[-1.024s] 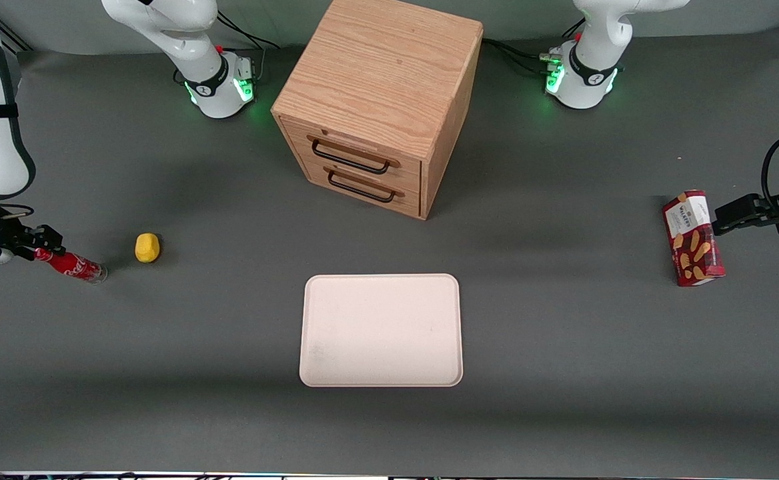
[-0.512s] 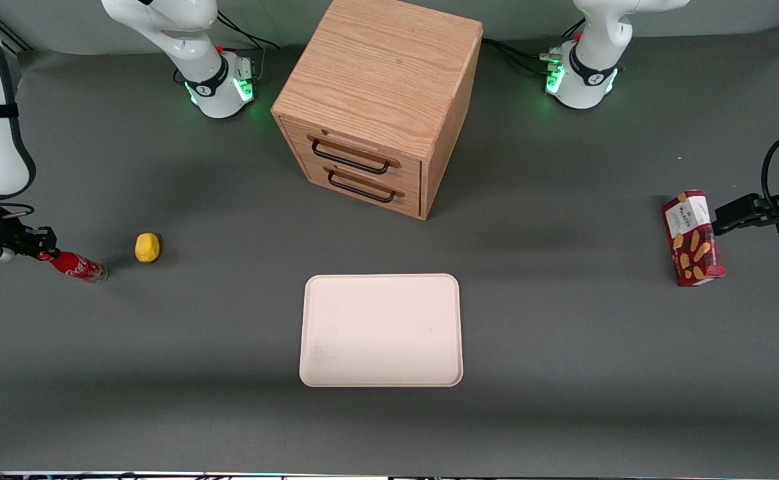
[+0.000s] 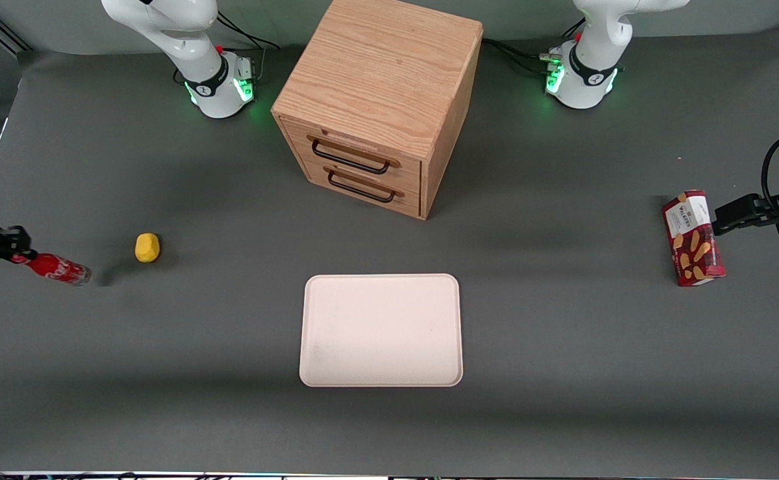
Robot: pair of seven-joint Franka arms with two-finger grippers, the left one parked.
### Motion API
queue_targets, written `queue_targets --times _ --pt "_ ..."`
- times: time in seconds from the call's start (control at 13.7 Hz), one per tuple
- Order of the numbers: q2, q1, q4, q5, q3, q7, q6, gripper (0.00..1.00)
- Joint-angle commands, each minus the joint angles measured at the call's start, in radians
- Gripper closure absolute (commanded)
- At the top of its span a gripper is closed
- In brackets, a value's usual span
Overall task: Place coke bottle on tray
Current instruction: 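Close the right gripper on the bottle cap and lift it upright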
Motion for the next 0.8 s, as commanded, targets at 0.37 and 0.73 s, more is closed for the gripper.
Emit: queue_targets --times 0.37,0.73 --pt "-0.02 0.048 0.459 -0.067 -0.014 -0.003 -0.524 1.0" --pt "-0.011 0.074 0.617 -0.11 -0.006 0.04 -0.66 1.0"
